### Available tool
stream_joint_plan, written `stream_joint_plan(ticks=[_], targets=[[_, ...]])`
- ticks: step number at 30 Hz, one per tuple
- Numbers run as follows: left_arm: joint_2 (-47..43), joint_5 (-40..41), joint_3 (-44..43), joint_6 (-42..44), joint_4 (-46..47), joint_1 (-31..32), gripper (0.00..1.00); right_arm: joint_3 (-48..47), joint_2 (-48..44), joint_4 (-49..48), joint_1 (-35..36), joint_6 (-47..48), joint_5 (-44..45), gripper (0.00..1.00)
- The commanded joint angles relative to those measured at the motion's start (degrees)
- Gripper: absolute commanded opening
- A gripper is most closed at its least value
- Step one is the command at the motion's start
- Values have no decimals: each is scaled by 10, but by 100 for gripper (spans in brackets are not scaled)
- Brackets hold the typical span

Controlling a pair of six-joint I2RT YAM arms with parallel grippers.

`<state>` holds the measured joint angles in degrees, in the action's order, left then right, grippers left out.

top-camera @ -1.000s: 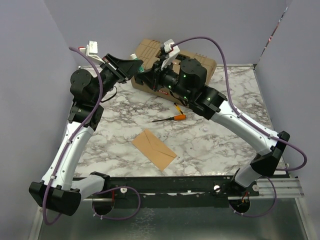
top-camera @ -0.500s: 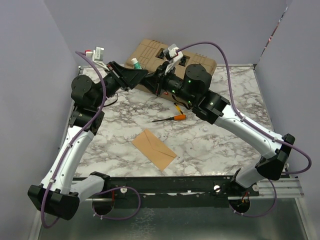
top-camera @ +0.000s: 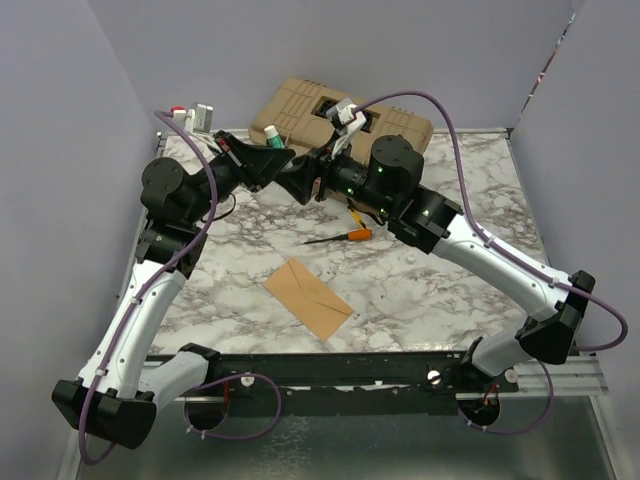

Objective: Place the letter into the envelope and seal it

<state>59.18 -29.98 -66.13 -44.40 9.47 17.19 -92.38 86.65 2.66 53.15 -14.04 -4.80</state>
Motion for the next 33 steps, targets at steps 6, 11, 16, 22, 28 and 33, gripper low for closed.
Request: stream_joint_plan(ticks=[6, 11, 16, 22, 28, 33], targets=[[-19, 52, 9, 176, -87, 8, 0, 141, -89, 79, -1, -3, 149, 68], [-43, 39, 47, 263, -120, 7, 0, 213, -115, 150, -1, -73, 269, 68], [-55, 45, 70, 271, -127, 8, 0, 221, -87, 298, -26, -218, 358, 68], [-61, 49, 83, 270, -128, 9, 0, 265, -39, 349, -85, -285, 338, 67], [-63, 51, 88, 267, -129, 14, 0, 330, 3, 317, -140, -307, 316, 67], [-68, 54, 98, 265, -129, 18, 0, 375, -5, 302, -164, -333, 355, 67]])
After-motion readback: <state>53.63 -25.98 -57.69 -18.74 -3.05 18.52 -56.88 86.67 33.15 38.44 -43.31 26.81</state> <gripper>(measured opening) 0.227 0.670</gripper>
